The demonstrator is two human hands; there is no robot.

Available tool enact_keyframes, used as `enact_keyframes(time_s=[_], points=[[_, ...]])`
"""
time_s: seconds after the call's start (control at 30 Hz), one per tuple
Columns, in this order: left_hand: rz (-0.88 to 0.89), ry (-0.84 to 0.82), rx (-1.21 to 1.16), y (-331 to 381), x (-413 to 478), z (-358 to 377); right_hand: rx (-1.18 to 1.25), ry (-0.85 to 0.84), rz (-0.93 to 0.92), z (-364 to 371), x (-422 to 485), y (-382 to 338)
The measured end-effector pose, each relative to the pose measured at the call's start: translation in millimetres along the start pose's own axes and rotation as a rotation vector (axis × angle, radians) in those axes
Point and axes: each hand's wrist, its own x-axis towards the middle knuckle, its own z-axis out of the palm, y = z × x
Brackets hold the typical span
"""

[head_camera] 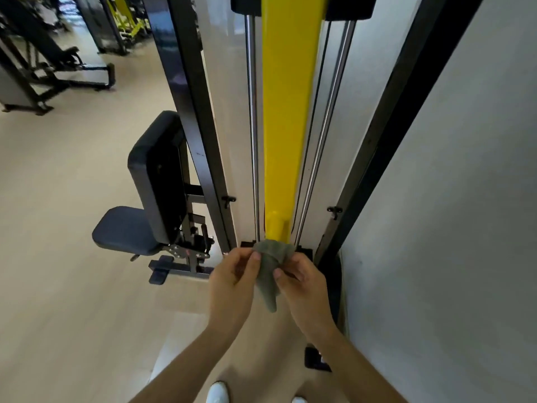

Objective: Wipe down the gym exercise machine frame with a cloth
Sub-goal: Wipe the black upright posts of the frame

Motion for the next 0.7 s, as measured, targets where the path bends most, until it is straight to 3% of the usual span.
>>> enact_keyframes(time_s=[0.2, 0.33, 0.5, 0.6, 0.7], points=[[0.059, -0.053, 0.046, -16.4, -13.0, -10.7, -0.169, 0.043, 0.040, -12.4, -5.3, 7.3], [0.002, -0.139, 0.069, -23.2, -26.7, -15.1, -0.031, -0.065, 0.164, -25.8, -26.2, 6.7], [-0.135, -0.212, 0.103, -41.8, -46.7, -1.9, 0.115, -0.308, 0.473, -38.4, -49.0, 11.6], [-0.173, -0.231, 0.071, -40.5, -52.7, 9.7, 0.264, -0.325, 0.584, -45.6, -49.4, 17.6], [-0.186, -0.263, 0.060, -30.3, -56.5, 13.8, 0.395, -0.238, 0.620, -54.8, -40.0, 25.9]])
